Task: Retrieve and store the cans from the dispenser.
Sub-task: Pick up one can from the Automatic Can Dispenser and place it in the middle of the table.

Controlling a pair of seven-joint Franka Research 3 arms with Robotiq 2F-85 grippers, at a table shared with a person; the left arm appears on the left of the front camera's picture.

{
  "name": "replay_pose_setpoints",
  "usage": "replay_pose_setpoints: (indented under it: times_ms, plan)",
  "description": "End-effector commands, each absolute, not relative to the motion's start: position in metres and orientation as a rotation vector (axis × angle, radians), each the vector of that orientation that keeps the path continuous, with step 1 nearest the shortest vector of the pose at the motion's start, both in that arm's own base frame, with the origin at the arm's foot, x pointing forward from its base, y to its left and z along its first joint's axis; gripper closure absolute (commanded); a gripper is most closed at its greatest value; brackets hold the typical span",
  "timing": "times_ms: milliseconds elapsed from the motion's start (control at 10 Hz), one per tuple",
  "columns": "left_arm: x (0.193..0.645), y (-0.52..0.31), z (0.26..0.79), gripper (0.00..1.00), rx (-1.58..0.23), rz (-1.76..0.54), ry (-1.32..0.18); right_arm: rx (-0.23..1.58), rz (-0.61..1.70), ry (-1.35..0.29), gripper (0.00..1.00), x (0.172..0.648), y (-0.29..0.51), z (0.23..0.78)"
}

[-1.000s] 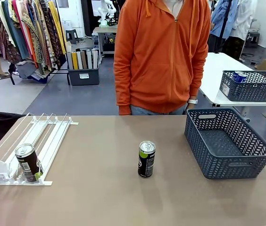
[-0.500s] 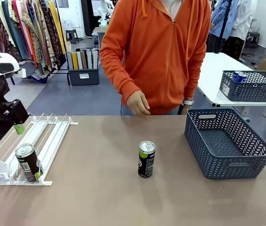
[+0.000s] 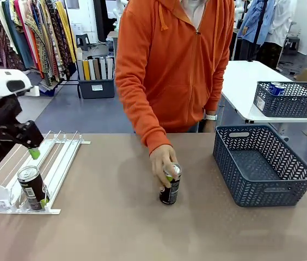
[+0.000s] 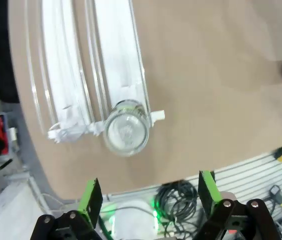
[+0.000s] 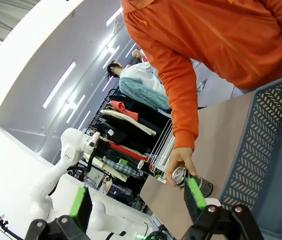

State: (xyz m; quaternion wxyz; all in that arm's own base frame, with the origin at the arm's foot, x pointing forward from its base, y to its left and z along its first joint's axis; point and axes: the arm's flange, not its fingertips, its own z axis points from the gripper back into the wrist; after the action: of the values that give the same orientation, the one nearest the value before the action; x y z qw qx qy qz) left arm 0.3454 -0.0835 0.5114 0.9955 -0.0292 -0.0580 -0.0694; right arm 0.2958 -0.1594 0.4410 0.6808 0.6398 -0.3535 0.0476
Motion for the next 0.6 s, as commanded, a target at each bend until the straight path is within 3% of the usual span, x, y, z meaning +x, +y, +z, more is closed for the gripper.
replay_pose_setpoints:
  times_ms: [0, 500]
  plan:
    - [0.358, -0.078, 0.474, 0.00, -0.109, -0.072, -0.118, 1.452, 0.092, -0.801, 0.00, 0.298, -0.158, 0.446]
    - [0.373, -0.065, 0.420, 0.00, -0.076, 0.036, -0.094, 1.452, 0.092, -0.801, 0.00, 0.298, -0.158, 0.446]
